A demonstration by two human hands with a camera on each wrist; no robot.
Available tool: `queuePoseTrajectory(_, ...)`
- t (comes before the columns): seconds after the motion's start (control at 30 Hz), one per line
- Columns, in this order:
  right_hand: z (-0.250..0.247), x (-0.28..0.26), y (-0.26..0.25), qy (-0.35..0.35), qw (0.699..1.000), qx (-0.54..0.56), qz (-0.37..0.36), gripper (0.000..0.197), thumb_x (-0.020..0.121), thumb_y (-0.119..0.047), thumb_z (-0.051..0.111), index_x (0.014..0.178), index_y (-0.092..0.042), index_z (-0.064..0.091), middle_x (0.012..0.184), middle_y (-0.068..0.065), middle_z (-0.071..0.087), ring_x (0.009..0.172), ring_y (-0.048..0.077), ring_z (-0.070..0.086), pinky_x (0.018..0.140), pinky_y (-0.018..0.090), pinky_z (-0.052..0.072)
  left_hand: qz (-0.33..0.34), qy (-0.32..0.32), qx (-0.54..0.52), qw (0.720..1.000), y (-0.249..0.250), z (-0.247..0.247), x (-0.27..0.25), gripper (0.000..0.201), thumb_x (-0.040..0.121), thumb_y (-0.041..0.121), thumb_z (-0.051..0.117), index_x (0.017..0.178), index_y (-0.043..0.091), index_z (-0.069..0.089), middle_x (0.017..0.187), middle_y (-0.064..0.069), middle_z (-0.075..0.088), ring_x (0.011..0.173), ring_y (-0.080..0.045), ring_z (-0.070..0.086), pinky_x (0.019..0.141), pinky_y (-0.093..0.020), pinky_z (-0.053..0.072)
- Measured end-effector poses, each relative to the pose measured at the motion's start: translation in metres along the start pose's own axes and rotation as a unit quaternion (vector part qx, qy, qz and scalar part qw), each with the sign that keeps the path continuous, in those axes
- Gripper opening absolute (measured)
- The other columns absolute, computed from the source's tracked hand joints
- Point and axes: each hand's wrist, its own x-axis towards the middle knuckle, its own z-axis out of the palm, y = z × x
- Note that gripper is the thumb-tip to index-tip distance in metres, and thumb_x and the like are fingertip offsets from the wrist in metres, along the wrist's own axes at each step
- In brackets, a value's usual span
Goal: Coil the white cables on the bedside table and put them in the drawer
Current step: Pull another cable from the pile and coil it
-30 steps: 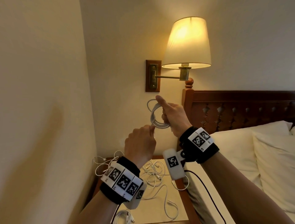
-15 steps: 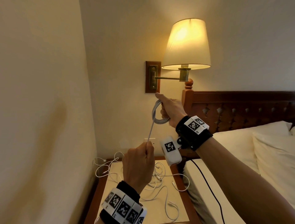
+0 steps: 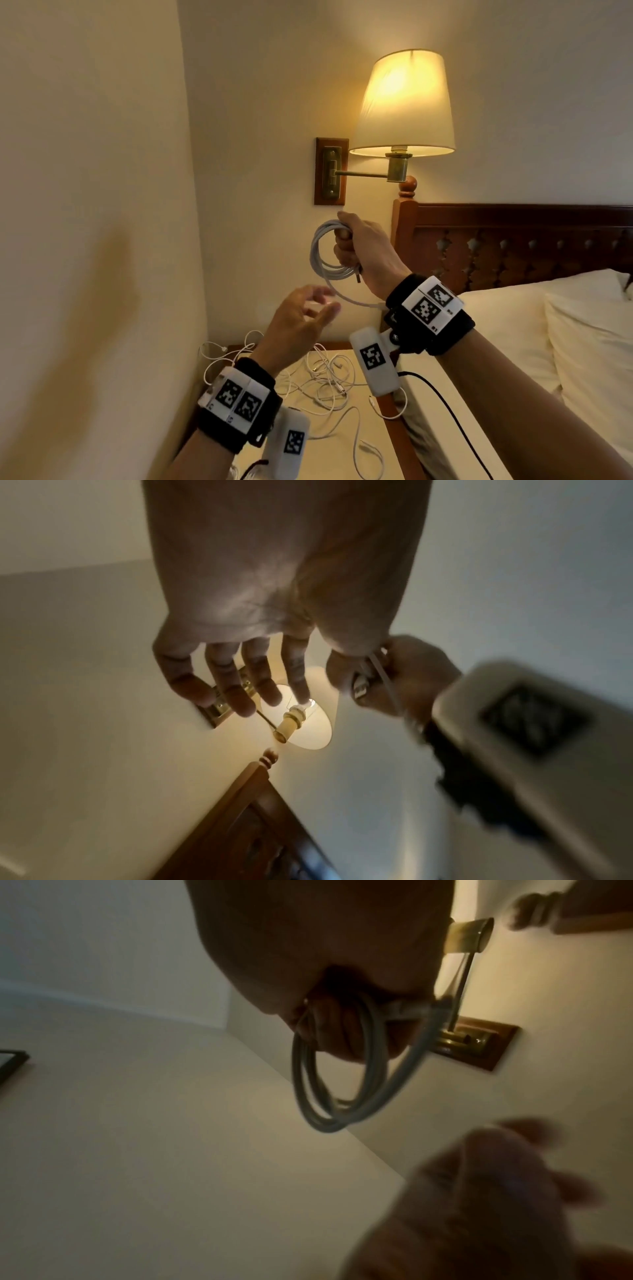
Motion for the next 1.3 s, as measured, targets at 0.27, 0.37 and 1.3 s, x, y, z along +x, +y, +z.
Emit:
queuePoseTrajectory(0.27,-0.006,-0.013,0.013,-0.026,0.997,-0.072,-0.013,0.039,0.103,-0.035,0.041,0.072,-0.017,0.054,0.057,-0.005,0.043,0.054,0.011,0.039,0.059,0.024,0.036,-0.032,0.015,-0.154,0.987,0.048,-0.037,0.014,0.029,0.099,0.020,0.039,0.112,0.013,0.065,0.104,-0.004,0.068,0.092,-0.023,0.050,0.078,-0.034,0.040)
queuePoseTrajectory(0.37,-0.006,-0.017,0.013,-0.034,0.996,-0.076,-0.019,0.038,0.103,-0.037,0.042,0.073,-0.017,0.055,0.057,-0.006,0.043,0.054,0.009,0.041,0.058,0.023,0.037,-0.052,-0.034,-0.113,0.992,0.057,-0.040,0.021,0.054,0.096,0.055,0.038,0.099,0.010,0.067,0.082,-0.002,0.065,0.076,-0.017,0.051,0.071,-0.031,0.040)
queuePoseTrajectory(1.3,-0.053,-0.029,0.020,-0.139,0.976,-0.152,-0.069,0.037,0.086,-0.002,0.067,0.121,-0.011,0.062,0.101,0.009,0.073,0.090,0.017,0.069,0.076,0.023,0.054,-0.070,0.037,-0.161,0.984,0.058,-0.028,0.021,0.042,0.097,0.046,0.045,0.065,0.020,0.043,0.054,0.003,0.029,0.052,-0.013,0.025,0.055,-0.029,0.028)
